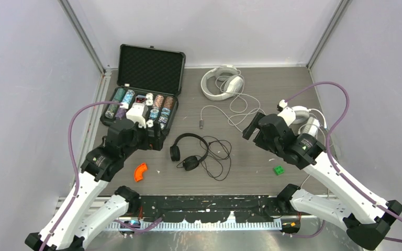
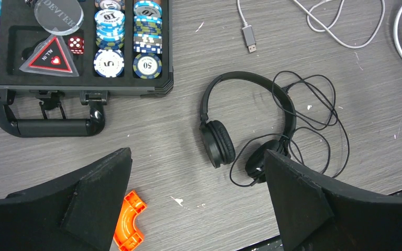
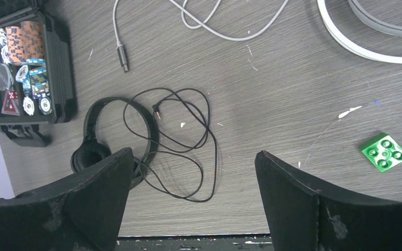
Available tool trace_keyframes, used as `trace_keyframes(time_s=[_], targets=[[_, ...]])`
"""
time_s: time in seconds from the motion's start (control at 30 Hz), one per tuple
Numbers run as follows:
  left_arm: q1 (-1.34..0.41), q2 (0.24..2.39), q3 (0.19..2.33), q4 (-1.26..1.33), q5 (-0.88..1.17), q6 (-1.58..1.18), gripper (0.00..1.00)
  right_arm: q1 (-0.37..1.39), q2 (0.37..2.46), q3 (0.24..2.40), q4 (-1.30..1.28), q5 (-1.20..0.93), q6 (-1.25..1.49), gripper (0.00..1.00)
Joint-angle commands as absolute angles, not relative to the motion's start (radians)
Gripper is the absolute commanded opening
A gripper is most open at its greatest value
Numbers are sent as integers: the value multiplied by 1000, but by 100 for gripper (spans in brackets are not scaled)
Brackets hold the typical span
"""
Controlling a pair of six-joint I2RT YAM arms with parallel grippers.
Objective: Wrap the headphones
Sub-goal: Pick up the headphones from the center of the board.
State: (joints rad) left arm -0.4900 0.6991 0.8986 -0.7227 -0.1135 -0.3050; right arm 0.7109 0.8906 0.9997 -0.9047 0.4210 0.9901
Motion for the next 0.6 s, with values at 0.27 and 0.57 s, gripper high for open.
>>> trace_keyframes(time_s=[0.27,0.57], targets=[[-492,639,901,-689,-183,-290,100,707,897,981,-817,399,1079,90],[-492,602,893,-681,-215,-290,100,708,1090,948,-629,314,1230,75]])
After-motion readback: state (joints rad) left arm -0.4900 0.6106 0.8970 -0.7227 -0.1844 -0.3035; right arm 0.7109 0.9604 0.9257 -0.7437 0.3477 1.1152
